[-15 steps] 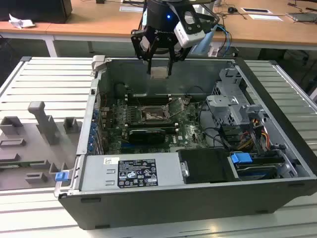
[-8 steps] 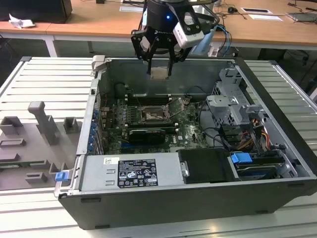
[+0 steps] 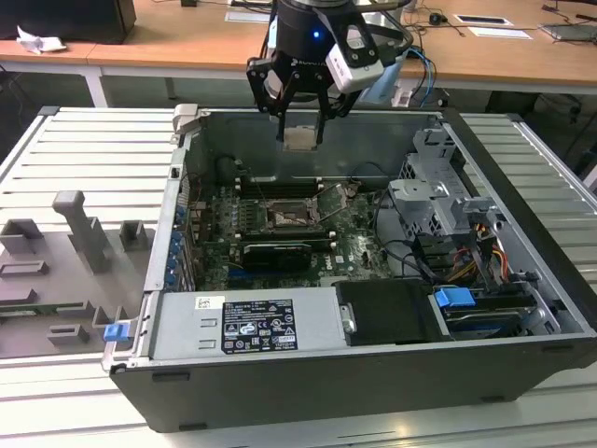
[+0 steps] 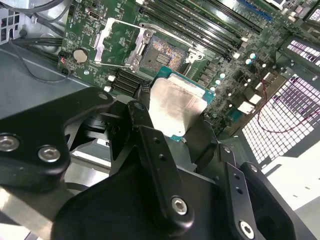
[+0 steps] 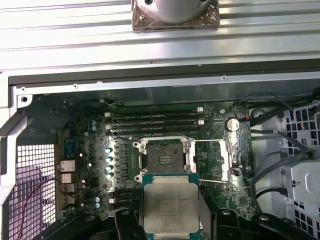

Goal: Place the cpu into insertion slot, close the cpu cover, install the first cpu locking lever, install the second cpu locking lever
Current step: 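Place the cpu into insertion slot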

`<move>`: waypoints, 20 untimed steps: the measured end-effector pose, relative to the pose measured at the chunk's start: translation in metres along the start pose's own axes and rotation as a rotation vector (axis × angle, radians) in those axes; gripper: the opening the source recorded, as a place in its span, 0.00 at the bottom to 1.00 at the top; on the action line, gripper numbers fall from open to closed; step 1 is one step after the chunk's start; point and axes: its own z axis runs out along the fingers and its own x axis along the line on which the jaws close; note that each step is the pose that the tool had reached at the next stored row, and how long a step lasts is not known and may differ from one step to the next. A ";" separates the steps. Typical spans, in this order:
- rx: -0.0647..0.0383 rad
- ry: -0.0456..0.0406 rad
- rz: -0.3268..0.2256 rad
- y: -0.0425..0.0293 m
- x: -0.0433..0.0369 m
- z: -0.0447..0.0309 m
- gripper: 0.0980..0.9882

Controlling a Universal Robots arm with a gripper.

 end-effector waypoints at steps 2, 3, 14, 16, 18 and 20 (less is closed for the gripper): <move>0.000 0.0000 0.000 -0.0001 0.0000 0.0004 0.48; 0.000 0.0000 0.000 -0.0001 0.0000 0.0006 0.48; 0.000 -0.0001 0.001 -0.0002 0.0000 0.0023 0.48; 0.000 -0.0001 0.001 -0.0002 0.0000 0.0026 0.48; 0.000 -0.0001 0.001 -0.0003 -0.0001 0.0028 0.48; 0.000 -0.0001 0.001 -0.0003 -0.0001 0.0030 0.48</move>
